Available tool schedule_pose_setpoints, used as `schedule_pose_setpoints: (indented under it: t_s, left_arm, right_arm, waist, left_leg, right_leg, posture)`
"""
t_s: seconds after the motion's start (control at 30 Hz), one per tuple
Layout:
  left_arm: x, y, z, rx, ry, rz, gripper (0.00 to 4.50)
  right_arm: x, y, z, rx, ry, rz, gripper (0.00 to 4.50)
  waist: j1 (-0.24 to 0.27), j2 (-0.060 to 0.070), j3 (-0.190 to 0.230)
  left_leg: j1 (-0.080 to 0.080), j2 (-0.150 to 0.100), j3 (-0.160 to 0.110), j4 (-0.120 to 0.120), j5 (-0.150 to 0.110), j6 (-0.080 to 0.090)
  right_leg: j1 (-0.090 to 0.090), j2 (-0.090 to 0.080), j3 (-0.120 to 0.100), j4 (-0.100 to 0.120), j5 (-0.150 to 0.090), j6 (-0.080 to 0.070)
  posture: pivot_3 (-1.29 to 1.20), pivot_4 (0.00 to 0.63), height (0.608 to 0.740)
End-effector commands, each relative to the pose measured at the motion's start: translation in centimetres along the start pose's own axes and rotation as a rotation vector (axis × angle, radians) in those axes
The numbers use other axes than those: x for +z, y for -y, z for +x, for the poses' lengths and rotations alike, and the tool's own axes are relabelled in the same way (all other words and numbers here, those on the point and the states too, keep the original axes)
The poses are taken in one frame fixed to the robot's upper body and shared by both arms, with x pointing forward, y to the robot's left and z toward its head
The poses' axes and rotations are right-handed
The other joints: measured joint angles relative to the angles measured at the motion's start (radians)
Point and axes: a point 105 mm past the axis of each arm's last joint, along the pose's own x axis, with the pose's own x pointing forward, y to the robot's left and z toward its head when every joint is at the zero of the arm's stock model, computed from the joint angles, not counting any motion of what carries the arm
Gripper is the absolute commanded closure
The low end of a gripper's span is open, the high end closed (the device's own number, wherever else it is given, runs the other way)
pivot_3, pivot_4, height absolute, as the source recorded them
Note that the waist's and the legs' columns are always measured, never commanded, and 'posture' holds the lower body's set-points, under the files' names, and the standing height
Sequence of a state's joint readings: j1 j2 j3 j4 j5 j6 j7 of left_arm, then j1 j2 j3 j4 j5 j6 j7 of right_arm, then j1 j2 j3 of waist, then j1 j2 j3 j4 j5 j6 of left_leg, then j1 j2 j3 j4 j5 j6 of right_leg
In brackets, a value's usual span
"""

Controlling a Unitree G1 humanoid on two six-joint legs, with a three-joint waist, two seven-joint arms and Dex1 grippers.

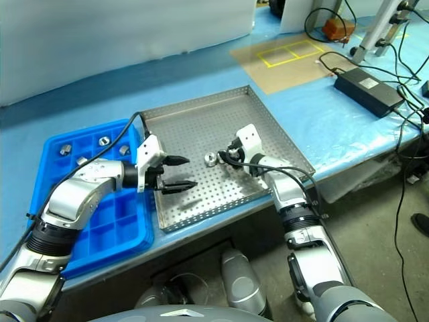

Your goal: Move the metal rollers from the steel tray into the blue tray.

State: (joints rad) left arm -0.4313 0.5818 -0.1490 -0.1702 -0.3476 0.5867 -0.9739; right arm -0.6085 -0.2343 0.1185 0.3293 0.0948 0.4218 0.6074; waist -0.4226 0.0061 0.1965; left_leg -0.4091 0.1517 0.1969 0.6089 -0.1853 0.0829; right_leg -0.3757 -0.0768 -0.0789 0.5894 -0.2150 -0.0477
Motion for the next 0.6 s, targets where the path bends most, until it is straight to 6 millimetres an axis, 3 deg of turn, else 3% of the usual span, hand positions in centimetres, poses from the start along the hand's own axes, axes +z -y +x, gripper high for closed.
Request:
schedule_pose_setpoints:
  t_s: [0.03,0.17,0.23,0.37,0.6]
  left_arm:
    - [0.5,0.1,0.0,0.004,0.017,0.032,0.39]
    - [0.5,0.0,0.1,0.010,0.018,0.035,0.39]
    - [0.4,-0.1,0.2,0.013,0.018,0.036,0.39]
    - [0.1,0.0,0.3,0.013,0.014,0.039,0.39]
    - [0.1,0.2,0.3,0.006,0.010,0.044,0.39]
  right_arm:
    - [0.3,-1.3,-0.4,0.079,0.007,-0.017,1.47]
    - [0.1,-3.2,-2.5,0.251,-0.008,-0.013,1.47]
    - [0.1,-3.1,-3.2,0.265,-0.015,0.026,1.47]
    - [0.0,-1.9,-3.1,0.207,-0.039,0.042,1.47]
    - [-0.1,-1.7,-2.1,0.124,-0.031,0.035,1.47]
  waist:
    - [0.001,0.000,0.000]
    - [0.009,0.000,0.000]
    - [0.020,0.001,0.000]
    - [0.024,0.001,0.001]
    - [0.025,0.001,0.001]
  left_leg:
    - [0.000,0.000,0.000,0.000,0.000,0.000]
    - [-0.002,0.000,0.000,-0.001,0.000,0.000]
    - [-0.002,0.000,0.000,-0.002,0.000,0.000]
    - [-0.002,0.000,0.000,-0.002,0.000,0.000]
    - [-0.002,0.000,0.000,-0.002,0.000,-0.001]
  right_leg:
    - [0.000,0.000,0.000,0.000,0.000,0.000]
    - [-0.002,0.000,0.000,-0.001,0.000,0.000]
    - [-0.002,0.000,0.000,-0.001,0.000,0.000]
    - [-0.002,0.000,0.001,-0.001,0.000,0.000]
    - [-0.003,0.000,0.001,-0.001,-0.003,0.004]
  posture:
    - [-0.70,0.150,0.740]
    - [-0.70,0.150,0.740]
    - [-0.70,0.150,0.740]
    - [-0.70,0.150,0.740]
    - [-0.71,0.150,0.740]
